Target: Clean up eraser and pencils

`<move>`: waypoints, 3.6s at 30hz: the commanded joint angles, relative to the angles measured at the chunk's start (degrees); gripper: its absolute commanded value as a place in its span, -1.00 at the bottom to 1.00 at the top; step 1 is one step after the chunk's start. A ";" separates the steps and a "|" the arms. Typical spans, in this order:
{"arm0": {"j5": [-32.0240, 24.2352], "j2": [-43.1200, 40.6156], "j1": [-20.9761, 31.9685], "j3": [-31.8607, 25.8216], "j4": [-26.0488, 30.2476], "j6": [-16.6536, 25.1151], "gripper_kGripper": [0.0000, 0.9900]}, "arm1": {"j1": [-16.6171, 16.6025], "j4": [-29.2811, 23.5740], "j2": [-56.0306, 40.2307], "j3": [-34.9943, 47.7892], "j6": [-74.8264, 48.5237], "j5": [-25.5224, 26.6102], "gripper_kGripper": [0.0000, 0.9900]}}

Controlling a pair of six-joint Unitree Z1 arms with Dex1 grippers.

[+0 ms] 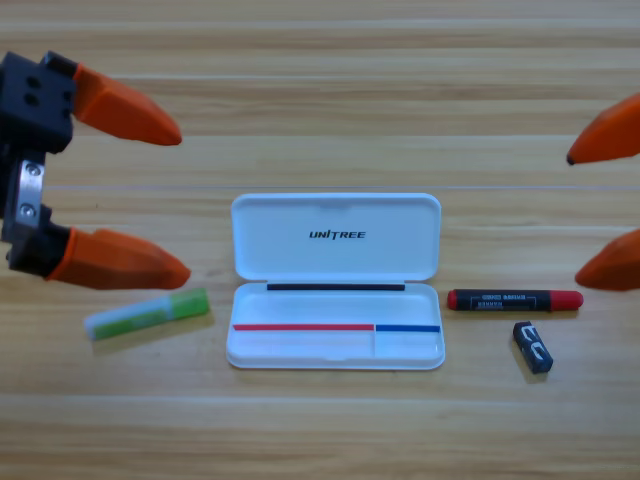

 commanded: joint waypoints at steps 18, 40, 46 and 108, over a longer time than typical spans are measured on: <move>1.48 7.67 -1.20 -5.89 8.80 3.84 0.98 | 2.83 0.09 0.30 5.24 10.97 -17.30 0.97; 18.53 33.60 10.22 -19.42 31.04 11.92 0.98 | 1.69 -2.11 28.95 4.01 35.58 -29.60 1.00; 17.92 36.76 11.19 -17.84 30.33 11.48 0.98 | 1.69 -2.11 36.16 1.37 38.40 -29.60 0.98; 15.81 46.34 18.05 -5.09 6.51 18.16 -1.00 | 9.25 20.13 52.24 -32.64 -13.99 -19.76 -1.00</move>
